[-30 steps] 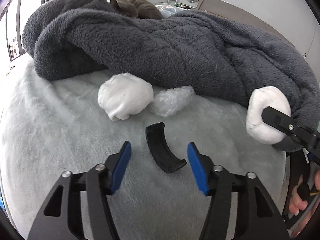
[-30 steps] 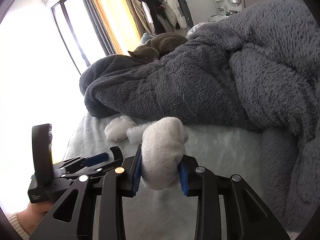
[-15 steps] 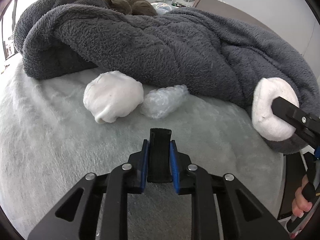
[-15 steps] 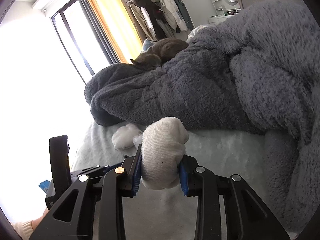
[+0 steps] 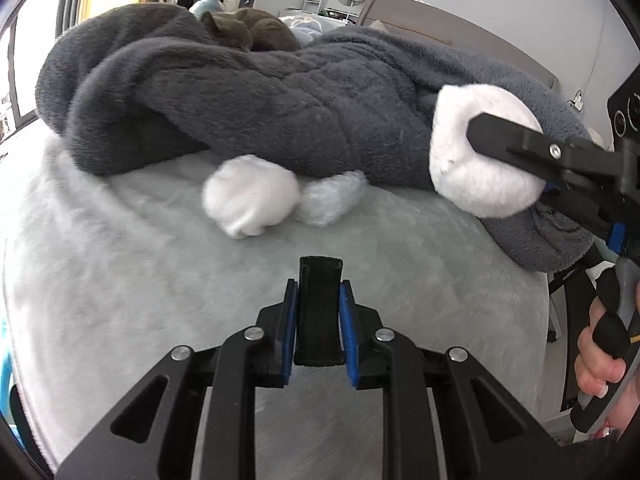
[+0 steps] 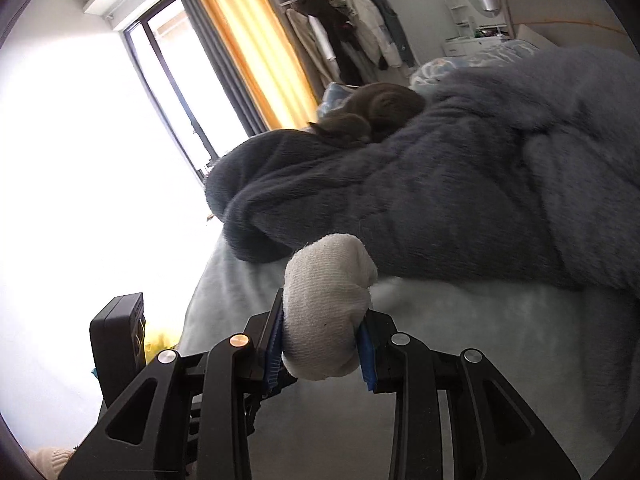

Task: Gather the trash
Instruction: 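Carry the sock and black piece from the bed to the teal bin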

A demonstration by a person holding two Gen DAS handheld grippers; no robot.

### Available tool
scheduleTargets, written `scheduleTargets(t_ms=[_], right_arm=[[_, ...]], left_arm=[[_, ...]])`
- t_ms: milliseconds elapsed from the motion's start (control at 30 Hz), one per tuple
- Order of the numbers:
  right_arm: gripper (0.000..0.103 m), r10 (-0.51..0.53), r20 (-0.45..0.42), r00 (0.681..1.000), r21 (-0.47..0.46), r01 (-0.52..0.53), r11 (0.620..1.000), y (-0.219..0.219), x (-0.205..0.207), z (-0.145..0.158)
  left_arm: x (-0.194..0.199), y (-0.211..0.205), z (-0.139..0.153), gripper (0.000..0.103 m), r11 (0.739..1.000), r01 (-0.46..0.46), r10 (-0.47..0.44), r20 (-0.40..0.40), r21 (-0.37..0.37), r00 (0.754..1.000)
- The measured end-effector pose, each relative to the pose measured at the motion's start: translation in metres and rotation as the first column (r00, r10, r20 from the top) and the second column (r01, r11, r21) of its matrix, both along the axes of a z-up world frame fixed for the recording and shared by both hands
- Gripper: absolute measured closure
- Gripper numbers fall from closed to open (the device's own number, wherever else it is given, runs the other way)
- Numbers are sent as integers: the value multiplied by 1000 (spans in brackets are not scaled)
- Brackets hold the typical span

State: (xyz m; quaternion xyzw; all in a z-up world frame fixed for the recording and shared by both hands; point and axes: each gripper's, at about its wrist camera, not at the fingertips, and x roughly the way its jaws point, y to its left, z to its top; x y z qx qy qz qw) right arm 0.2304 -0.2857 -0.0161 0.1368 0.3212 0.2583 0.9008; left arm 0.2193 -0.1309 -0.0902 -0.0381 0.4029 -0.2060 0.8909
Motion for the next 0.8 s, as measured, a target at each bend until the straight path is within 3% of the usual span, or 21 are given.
scheduleTargets(t_ms=[467, 800], right_arm=[[71, 106, 14, 994, -38, -105, 994, 94, 4, 13], [71, 203, 19, 979, -73, -201, 977, 170, -2, 15]], left_arm=[[-18, 103, 29, 81, 988, -152, 151, 84, 8, 985], [-26, 176, 24, 81, 961, -270, 267, 49, 59, 962]])
